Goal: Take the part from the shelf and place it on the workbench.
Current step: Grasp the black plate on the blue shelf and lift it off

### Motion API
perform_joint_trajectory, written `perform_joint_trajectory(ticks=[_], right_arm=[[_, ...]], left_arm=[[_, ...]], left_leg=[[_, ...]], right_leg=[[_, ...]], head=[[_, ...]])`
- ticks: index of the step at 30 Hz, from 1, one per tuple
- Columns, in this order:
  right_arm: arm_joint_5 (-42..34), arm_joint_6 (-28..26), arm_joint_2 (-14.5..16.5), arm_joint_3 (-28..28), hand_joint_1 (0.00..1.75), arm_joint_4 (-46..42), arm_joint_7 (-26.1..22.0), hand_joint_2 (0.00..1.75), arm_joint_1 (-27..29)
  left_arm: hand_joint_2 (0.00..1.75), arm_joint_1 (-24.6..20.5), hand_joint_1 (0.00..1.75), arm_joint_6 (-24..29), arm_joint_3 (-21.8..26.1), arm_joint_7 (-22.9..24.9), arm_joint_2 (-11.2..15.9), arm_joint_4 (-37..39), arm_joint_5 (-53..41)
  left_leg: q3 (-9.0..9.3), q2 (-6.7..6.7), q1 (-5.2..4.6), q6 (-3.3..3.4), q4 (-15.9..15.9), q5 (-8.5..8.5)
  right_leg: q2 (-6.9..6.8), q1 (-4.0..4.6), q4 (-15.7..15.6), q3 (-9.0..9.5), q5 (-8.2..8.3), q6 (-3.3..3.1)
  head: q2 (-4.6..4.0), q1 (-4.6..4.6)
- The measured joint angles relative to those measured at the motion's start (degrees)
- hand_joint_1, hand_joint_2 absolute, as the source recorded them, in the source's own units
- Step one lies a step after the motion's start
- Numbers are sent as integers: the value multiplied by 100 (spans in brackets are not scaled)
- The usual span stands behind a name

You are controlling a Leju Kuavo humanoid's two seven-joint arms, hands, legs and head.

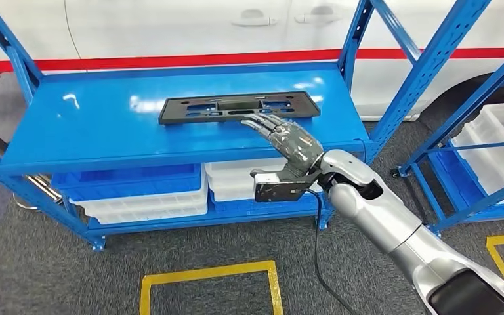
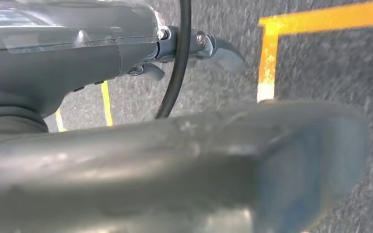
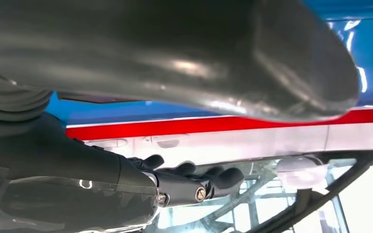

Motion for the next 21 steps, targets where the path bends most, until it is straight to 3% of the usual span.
perform_joint_trajectory(ticks=[2,4,7,8,9,10,12,14,16,18,20,21], right_arm=[[0,-2,1,-1,0,-11,0,0,-15],[1,0,-4,0,0,-24,4,0,-31],[2,21,-21,4,0,-24,26,0,-35],[2,29,-24,10,0,-23,28,0,-21],[2,35,-26,18,0,-22,29,0,-9],[2,39,-29,26,0,-21,29,0,-1],[2,39,-43,36,0,-18,29,0,-3],[4,43,-57,45,0,-10,30,0,-14],[1,44,-55,52,0,-2,33,0,-23],[-8,40,-33,54,0,2,41,0,-31],[-15,39,-9,54,0,14,50,0,-47],[-19,39,-3,54,0,27,54,0,-53]], left_arm=[[0,-6,0,1,0,0,6,1,0],[0,-15,0,-2,-1,-8,9,1,-1],[0,-20,0,-3,-2,-18,10,1,0],[0,-13,0,-4,-2,-21,11,1,0],[0,-4,0,-7,-2,-24,12,1,0],[0,6,0,-10,-2,-28,13,1,0],[0,20,0,-15,-2,-34,8,1,3],[0,13,0,-20,-2,-37,4,1,20],[0,5,0,-22,-2,-36,7,1,44],[0,10,0,-21,-2,-33,11,1,58],[0,14,0,-18,-2,-32,13,1,61],[0,16,0,-16,-2,-31,13,1,61]], left_leg=[[46,13,-6,-37,-57,-26],[-33,40,-10,-98,176,-158],[-637,62,90,-241,1192,-475],[-808,68,130,-293,1395,-456],[-888,79,171,-349,1393,-313],[-873,93,215,-409,1195,-72],[-684,119,275,-531,558,381],[-561,113,277,-493,226,447],[-557,93,255,-339,222,347],[-529,82,248,-239,227,309],[-469,77,241,-171,208,275],[-444,73,226,-143,203,257]], right_leg=[[-17,-27,-210,129,-28,7],[-51,-107,-427,321,-28,58],[-77,-193,-517,504,-107,179],[-76,-226,-503,548,-157,232],[-74,-265,-475,593,-217,286],[-71,-309,-435,641,-285,343],[-68,-375,-308,712,-449,480],[-64,-378,-189,704,-563,589],[-65,-369,-173,687,-591,635],[-69,-382,-106,684,-658,657],[-66,-377,355,464,-867,664],[-65,-362,767,219,-1012,656]], head=[[0,1],[0,1],[0,0],[0,0],[0,0],[0,0],[0,-3],[0,-4],[0,-3],[0,-3],[0,-2],[0,-1]])
